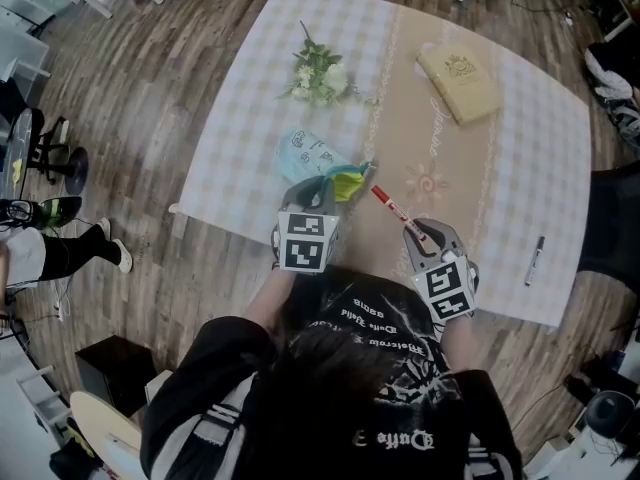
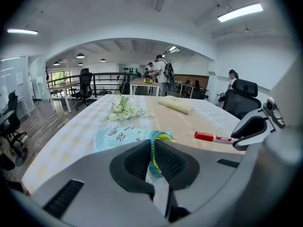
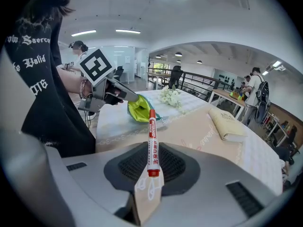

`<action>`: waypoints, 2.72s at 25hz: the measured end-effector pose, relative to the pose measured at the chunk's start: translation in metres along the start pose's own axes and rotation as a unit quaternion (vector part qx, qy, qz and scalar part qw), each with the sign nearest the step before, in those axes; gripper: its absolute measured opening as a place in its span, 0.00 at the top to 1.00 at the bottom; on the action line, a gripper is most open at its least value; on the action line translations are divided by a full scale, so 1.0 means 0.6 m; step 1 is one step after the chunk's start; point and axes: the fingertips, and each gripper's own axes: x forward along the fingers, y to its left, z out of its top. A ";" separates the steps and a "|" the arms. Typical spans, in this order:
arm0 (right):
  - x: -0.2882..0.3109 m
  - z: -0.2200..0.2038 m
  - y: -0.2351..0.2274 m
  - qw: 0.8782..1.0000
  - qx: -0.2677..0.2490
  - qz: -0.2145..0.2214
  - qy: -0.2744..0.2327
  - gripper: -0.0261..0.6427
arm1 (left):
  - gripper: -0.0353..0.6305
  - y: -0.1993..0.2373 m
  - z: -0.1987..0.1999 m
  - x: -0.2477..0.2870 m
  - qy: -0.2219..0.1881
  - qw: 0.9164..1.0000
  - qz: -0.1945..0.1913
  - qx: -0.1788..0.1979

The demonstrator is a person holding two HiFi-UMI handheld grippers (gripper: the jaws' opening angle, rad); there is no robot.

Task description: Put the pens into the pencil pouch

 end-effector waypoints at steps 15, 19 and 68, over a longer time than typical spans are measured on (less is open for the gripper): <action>0.067 0.023 0.035 0.997 -0.050 0.053 0.015 0.84 | 0.89 -0.060 0.000 -0.018 0.015 0.999 -0.035 0.017; 0.086 0.032 0.037 0.996 -0.051 0.065 0.014 0.84 | 0.89 -0.063 0.001 -0.020 0.011 0.999 -0.047 0.015; 0.159 0.111 0.097 0.991 -0.045 0.118 -0.037 0.66 | 0.89 -0.064 -0.024 -0.052 0.000 0.981 -0.177 -0.078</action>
